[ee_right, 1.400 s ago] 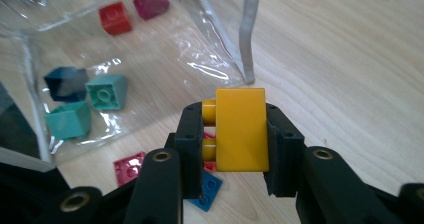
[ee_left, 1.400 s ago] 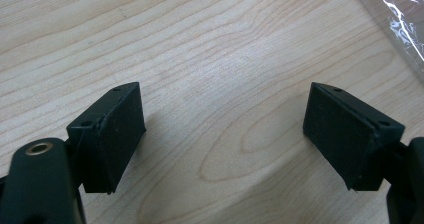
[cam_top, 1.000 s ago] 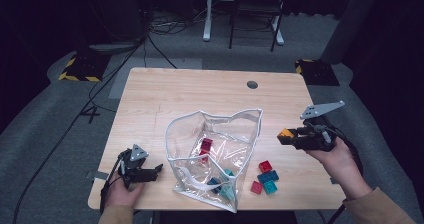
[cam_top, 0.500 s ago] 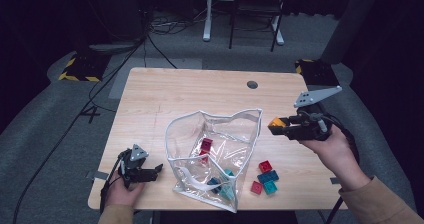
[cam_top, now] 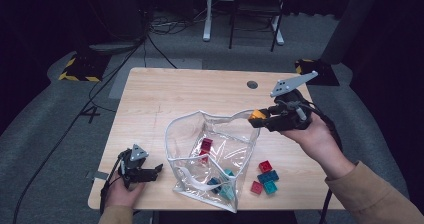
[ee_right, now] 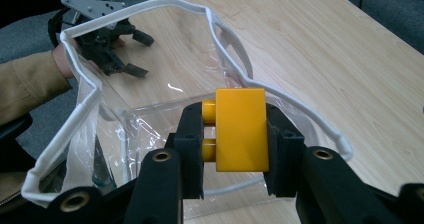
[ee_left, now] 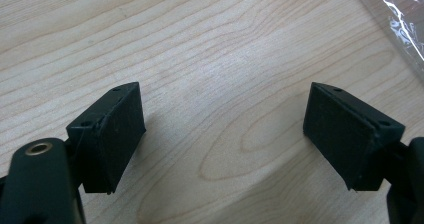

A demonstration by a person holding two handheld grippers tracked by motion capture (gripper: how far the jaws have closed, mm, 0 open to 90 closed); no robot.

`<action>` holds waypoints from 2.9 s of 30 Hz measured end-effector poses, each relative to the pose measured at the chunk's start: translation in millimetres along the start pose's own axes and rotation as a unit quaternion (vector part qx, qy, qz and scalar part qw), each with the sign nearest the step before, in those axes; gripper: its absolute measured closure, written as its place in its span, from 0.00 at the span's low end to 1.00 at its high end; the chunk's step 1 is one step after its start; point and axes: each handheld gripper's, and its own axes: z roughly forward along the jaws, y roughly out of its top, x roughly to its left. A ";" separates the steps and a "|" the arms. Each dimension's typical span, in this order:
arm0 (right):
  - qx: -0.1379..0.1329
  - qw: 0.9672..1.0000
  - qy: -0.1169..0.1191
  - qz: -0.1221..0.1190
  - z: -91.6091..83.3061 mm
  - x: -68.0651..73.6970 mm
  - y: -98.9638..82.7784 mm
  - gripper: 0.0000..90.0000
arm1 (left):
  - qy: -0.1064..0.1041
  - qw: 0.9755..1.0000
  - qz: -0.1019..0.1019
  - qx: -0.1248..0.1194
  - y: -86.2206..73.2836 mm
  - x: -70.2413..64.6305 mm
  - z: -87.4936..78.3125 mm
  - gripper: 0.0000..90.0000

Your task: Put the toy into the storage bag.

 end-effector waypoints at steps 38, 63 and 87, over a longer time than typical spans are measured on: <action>0.135 0.987 0.057 -0.070 131.9 49.0 58.2 0.73 | 0.000 1.000 -0.004 -0.002 0.4 0.0 0.7 0.19; 0.284 0.953 0.075 -0.073 183.9 46.6 40.2 0.69 | -0.001 1.000 -0.004 -0.001 0.3 -0.1 0.7 0.19; 0.031 0.997 0.070 -0.016 42.8 25.2 2.0 0.50 | 0.000 1.000 -0.003 -0.001 0.4 0.1 0.6 0.19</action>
